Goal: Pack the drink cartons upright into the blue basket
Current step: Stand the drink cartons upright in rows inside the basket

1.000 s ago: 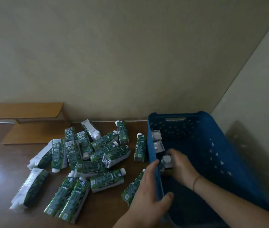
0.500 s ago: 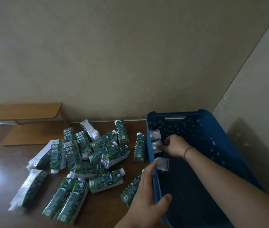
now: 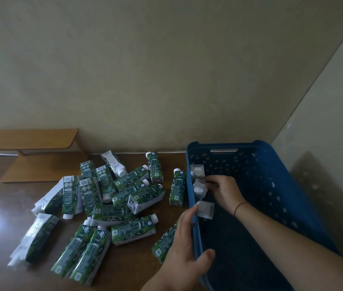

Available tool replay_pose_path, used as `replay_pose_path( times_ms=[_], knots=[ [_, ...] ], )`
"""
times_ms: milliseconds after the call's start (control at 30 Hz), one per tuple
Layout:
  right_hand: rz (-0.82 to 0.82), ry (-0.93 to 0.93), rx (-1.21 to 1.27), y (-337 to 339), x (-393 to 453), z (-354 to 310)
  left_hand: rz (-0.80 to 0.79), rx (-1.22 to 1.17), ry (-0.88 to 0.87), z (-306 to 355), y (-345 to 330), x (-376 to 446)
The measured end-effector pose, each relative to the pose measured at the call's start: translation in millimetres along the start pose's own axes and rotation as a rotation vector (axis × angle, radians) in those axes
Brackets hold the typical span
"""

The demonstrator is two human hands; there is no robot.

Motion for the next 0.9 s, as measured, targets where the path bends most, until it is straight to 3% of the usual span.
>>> replay_pose_path(
  times_ms=[67, 267, 500, 667, 900],
  knots=[
    [0.068, -0.064, 0.096, 6, -6, 13, -0.002, -0.006, -0.005, -1, 0, 0],
    [-0.133, -0.257, 0.071, -16, -2, 43, 0.012, -0.008, 0.002, -2, -1, 2],
    [-0.02, -0.121, 0.039, -24, 18, 32, -0.005, -0.003, 0.031, -7, 1, 4],
    [-0.222, -0.195, 0.088, -51, 31, 51, -0.032, -0.003, 0.061, -15, -1, 5],
    [-0.077, -0.183, 0.253, -57, 41, 49, -0.021, -0.011, 0.096, -10, 4, 11]
  ],
)
Point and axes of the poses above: each hand's wrist, its own x-axis towards the middle knuckle, its own y-axis out of the back of the hand, z = x × y, the point moved 8 cm from there along x, towards the middle knuckle, and after that the axes turned 9 degrees about y, right-handed, at the moved point
